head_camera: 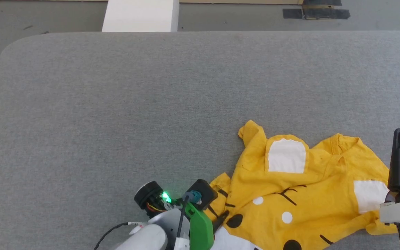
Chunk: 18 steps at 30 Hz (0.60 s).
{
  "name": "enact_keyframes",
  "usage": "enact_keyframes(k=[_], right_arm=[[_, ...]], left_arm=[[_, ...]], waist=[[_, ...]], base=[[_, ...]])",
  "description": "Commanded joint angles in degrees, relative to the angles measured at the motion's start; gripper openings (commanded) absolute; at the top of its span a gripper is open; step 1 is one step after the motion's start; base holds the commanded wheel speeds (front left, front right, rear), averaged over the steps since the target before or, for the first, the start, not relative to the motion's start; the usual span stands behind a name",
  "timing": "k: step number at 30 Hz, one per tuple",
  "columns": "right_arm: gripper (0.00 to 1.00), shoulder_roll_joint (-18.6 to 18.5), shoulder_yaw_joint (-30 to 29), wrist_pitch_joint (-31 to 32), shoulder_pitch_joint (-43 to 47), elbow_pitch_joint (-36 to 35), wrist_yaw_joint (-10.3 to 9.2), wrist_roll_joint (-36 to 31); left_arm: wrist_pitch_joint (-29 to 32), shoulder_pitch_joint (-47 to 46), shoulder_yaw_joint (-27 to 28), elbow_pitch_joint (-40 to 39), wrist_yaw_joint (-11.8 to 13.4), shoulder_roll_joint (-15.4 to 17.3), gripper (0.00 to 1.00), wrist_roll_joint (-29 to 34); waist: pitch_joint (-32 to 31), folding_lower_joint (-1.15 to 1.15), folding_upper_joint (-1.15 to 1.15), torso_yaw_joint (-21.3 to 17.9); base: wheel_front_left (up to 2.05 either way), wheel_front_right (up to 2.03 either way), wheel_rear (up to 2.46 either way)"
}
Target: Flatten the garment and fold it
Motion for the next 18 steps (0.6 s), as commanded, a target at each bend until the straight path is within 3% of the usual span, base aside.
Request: enact_keyframes(k=[1, 2, 3, 4, 6, 11, 18], right_arm=[[1.0, 0.0, 0.1, 0.2, 0.0, -0.4, -0.08, 0.3], [1.0, 0.0, 0.1, 0.3, 0.2, -0.5, -0.08, 0.4], [1.0, 0.0, 0.1, 0.4, 0.3, -0.5, -0.08, 0.4], [1.0, 0.0, 0.2, 0.5, 0.4, -0.5, -0.08, 0.4], [1.0, 0.0, 0.2, 0.6, 0.6, -0.6, -0.08, 0.5], [1.0, 0.0, 0.4, 1.2, 1.2, -0.8, -0.08, 0.4], [1.0, 0.0, 0.7, 1.9, 2.1, -1.0, -0.08, 0.5]], left_arm=[[0.4, -1.9, -1.0, 1.8, -0.1, 0.6, 1.0, -0.8], [0.4, -2.9, -2.0, 3.3, -0.1, 0.8, 1.0, -0.7], [-0.2, -3.7, -2.3, 4.3, -0.1, 0.9, 0.44, -0.4], [-1.3, -4.5, -2.1, 5.5, -0.1, 0.7, 0.0, -0.2], [-3.7, -5.5, -1.0, 7.1, 0.4, -0.1, 0.0, -0.4], [-12.0, -5.8, 6.5, 7.1, 5.1, -2.2, 0.0, -4.3], [-18.9, 0.4, 18.8, 1.6, 14.8, 1.0, 0.0, -9.8]], waist=[[0.1, 0.0, 0.0, -0.4], [0.0, 0.0, 0.0, -0.6], [-0.1, 0.0, 0.0, -0.7], [-0.3, 0.0, 0.0, -0.8], [-0.8, 0.0, 0.0, -0.8], [-2.3, 0.0, 0.0, -0.2], [-3.5, 0.0, 0.0, 1.3]], base=[[0.0, 0.0, 0.0], [0.0, 0.0, 0.0], [0.0, 0.0, 0.0], [0.0, 0.0, 0.0], [0.0, 0.0, 0.0], [0.0, 0.0, 0.0], [0.0, 0.0, 0.0]])
